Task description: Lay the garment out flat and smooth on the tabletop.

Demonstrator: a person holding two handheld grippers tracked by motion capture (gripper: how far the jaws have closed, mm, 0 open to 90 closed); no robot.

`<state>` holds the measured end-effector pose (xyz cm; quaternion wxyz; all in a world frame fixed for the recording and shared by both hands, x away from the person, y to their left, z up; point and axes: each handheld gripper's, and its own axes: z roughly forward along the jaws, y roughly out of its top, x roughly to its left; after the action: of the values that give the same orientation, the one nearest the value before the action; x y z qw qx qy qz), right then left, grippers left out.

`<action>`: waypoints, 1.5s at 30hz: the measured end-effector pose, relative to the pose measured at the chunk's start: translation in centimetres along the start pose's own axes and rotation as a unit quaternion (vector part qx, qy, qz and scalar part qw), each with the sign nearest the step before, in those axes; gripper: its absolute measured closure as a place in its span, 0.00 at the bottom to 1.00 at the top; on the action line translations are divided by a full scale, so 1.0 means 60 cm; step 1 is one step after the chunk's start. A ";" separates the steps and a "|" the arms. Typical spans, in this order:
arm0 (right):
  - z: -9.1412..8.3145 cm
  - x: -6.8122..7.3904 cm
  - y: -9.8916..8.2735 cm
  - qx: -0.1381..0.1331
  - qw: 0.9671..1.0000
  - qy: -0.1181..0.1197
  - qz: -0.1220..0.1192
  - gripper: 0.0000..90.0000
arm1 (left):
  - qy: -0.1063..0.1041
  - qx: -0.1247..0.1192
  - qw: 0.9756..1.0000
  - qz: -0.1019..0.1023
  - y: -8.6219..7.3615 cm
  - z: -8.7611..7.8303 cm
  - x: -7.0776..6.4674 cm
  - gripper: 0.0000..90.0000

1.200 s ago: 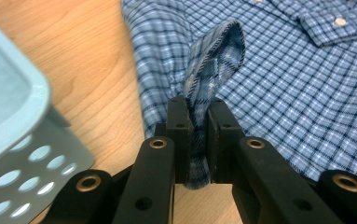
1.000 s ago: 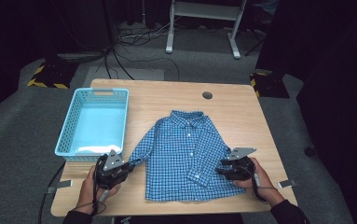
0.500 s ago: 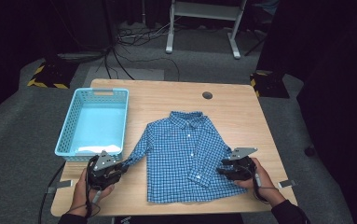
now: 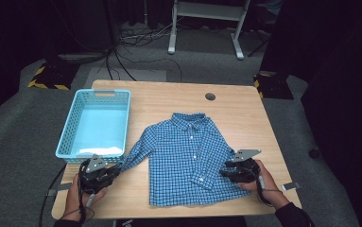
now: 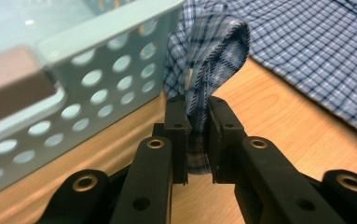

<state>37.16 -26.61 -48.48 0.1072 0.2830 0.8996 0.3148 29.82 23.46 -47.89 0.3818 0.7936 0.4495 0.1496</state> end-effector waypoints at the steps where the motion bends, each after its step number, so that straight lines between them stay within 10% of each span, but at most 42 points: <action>1: 0.000 0.000 0.000 0.000 1.000 0.000 0.001 0.59 | 0.001 0.002 1.000 0.000 -0.001 0.000 0.001 0.89; 23: -0.001 -0.002 0.000 0.001 1.000 -0.001 -0.001 0.59 | 0.028 0.028 0.999 -0.011 -0.031 0.000 0.018 0.92; 45: -0.004 0.004 0.002 0.012 0.999 -0.025 -0.021 0.51 | 0.008 0.021 0.999 -0.034 -0.044 -0.008 0.023 0.81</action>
<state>36.90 -26.53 -48.22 0.1328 0.2730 0.9060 0.2948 28.70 25.62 -49.70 0.3656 0.7848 0.4823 0.1337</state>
